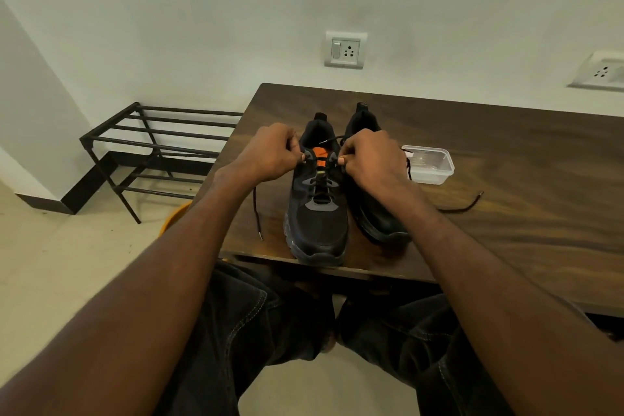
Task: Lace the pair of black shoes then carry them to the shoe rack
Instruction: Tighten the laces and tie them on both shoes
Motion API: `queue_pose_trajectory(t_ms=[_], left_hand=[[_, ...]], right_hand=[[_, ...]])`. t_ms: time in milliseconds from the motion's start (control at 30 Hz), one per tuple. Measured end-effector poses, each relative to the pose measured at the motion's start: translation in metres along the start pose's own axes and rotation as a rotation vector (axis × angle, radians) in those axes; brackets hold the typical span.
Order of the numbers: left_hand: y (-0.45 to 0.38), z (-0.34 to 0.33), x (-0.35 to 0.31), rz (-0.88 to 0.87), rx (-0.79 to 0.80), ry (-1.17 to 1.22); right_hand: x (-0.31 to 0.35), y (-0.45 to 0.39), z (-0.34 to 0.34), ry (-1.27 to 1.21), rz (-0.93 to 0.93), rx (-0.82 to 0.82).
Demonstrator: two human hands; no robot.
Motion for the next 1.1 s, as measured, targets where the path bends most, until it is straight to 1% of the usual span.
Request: queue_pose_trajectory(t_ms=[100, 200, 267, 333, 400, 467, 533, 600, 700, 833, 933, 1033, 1100], left_hand=[[-0.001, -0.001, 0.0, 0.012, 0.002, -0.016], [-0.002, -0.004, 0.001, 0.036, 0.015, -0.001], [0.0, -0.002, 0.0, 0.045, 0.023, 0.014], [0.003, 0.001, 0.002, 0.071, 0.039, 0.09], [0.008, 0.004, 0.003, 0.112, 0.067, 0.177], [0.012, 0.007, 0.001, 0.131, 0.082, 0.226], [0.016, 0.009, -0.004, 0.172, 0.117, 0.346], [0.022, 0.008, -0.011, 0.225, 0.193, 0.49], [0.026, 0.005, -0.016, 0.291, 0.27, 0.637], [0.026, 0.003, -0.014, 0.391, 0.281, 0.776], [0.027, 0.002, -0.014, 0.396, 0.29, 0.743], [0.024, 0.004, -0.01, 0.378, 0.266, 0.686], [0.023, 0.006, -0.005, 0.368, 0.263, 0.641]], right_hand=[[-0.001, -0.001, 0.002, 0.024, -0.04, -0.028], [0.002, -0.001, 0.0, 0.081, -0.057, -0.012], [0.003, -0.003, 0.0, 0.097, -0.045, 0.016], [0.001, -0.004, 0.002, 0.061, -0.047, 0.099], [-0.001, -0.002, 0.007, -0.097, -0.047, 0.228], [0.003, 0.006, 0.015, -0.314, -0.016, 0.337], [0.012, 0.013, 0.017, -0.491, 0.035, 0.4], [0.025, 0.019, 0.014, -0.565, 0.118, 0.425], [0.036, 0.023, 0.003, -0.543, 0.199, 0.335], [0.038, 0.027, -0.007, -0.465, 0.125, 0.102], [0.043, 0.032, -0.017, -0.468, 0.037, 0.027], [0.045, 0.033, -0.024, -0.509, -0.043, 0.002], [0.043, 0.028, -0.026, -0.524, -0.094, 0.013]])
Point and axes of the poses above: each hand's wrist, its own y-axis away from the middle knuckle, its own z-axis out of the back of the hand, x = y × z, the point moved 4 cm from there along -y, towards the middle knuckle, and after that the axes turned 3 degrees about -x, right-handed, at the moved point
